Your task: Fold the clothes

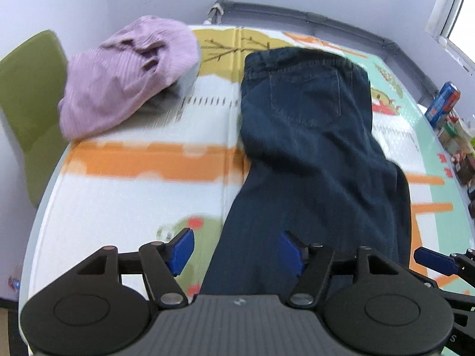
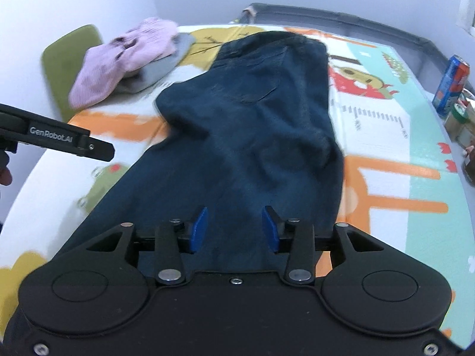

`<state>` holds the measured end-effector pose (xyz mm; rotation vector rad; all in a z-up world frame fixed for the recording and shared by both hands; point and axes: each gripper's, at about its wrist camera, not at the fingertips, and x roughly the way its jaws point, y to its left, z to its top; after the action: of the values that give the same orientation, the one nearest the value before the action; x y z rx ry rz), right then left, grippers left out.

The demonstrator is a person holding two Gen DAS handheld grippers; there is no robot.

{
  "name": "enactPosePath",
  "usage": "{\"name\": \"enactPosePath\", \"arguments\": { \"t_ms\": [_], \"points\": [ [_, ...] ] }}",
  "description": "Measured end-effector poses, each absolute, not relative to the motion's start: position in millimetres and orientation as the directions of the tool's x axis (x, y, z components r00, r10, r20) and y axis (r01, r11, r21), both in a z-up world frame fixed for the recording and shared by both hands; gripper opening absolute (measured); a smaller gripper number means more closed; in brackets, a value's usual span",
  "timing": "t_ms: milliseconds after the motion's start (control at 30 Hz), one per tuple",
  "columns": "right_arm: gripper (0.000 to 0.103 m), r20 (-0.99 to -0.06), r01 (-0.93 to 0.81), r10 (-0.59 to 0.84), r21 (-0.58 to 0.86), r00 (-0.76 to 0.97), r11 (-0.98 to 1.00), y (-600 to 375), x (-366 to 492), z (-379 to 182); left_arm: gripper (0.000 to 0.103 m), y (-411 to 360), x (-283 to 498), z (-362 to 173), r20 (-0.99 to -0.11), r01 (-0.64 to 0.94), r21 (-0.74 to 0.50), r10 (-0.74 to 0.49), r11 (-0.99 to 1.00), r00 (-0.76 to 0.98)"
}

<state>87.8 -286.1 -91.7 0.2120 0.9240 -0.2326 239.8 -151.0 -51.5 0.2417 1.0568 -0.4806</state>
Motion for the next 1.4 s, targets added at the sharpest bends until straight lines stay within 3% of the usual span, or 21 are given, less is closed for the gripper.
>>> {"name": "enactPosePath", "arguments": {
  "t_ms": [1000,1400],
  "points": [
    [0.046,-0.854,0.241,-0.056,0.082,0.517,0.967,-166,-47,-85,0.075,-39,83,-68,-0.904,0.433,0.015,-0.173,0.901,0.391],
    [0.049,-0.86,0.296,-0.08,0.085,0.504,0.951,-83,-90,-81,0.077,37,56,-81,-0.914,0.522,0.021,-0.195,0.853,0.356]
  ]
}}
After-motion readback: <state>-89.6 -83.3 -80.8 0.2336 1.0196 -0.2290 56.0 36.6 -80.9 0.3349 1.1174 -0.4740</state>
